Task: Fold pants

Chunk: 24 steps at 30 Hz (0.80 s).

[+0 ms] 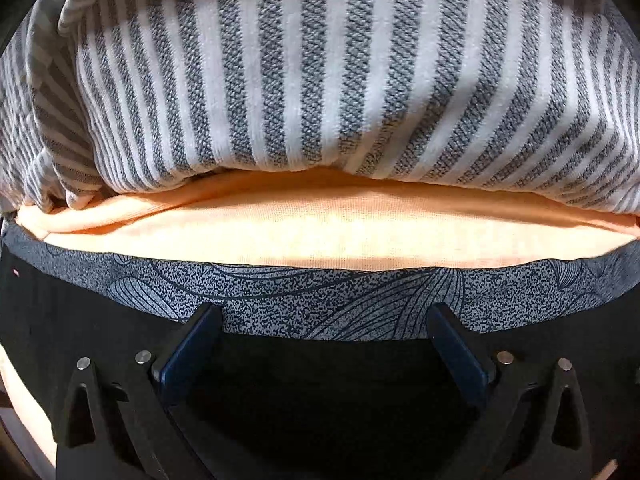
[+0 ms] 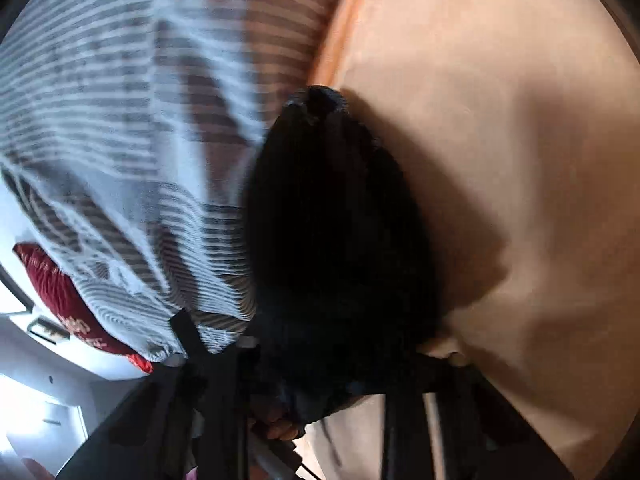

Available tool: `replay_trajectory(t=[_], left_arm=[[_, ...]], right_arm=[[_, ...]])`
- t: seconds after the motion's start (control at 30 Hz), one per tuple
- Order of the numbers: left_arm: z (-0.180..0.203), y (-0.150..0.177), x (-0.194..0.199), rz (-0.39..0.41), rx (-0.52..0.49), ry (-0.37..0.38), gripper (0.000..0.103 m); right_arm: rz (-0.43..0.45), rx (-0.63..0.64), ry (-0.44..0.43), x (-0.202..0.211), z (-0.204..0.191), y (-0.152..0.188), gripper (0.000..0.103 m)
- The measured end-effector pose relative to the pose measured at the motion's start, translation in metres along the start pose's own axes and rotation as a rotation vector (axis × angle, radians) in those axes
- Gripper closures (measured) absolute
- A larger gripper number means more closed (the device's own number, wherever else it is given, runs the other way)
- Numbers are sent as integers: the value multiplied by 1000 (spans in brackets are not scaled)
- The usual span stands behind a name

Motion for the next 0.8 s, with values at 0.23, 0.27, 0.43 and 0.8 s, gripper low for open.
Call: replay_trajectory(t=[0.23,0.27,0.43,0.8], left_arm=[[-10,-17,14,-43,-11,13,0],[-17,-17,19,-29,-4,16,0],[-28,9,35,-15,-61,40,0],[-81,10,40,-1,-50,98,0]], right_arm=[[-25,106,-56,-17,-64,14,85],[-32,129,-57,-20,-74,18,85],[-78,237,-23,-42,-113,39,85],[-147,363,78,-90,-153,84,85]])
Point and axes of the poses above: each gripper's, at about its wrist camera, not at the fingertips, and x roughly against the way its jaws point, z to its right, y to its underside, the point moved 3 cm from there along -x, roughly the way its jaws point, and after that the axes turned 14 degrees about -y, right-handed, at the moved point
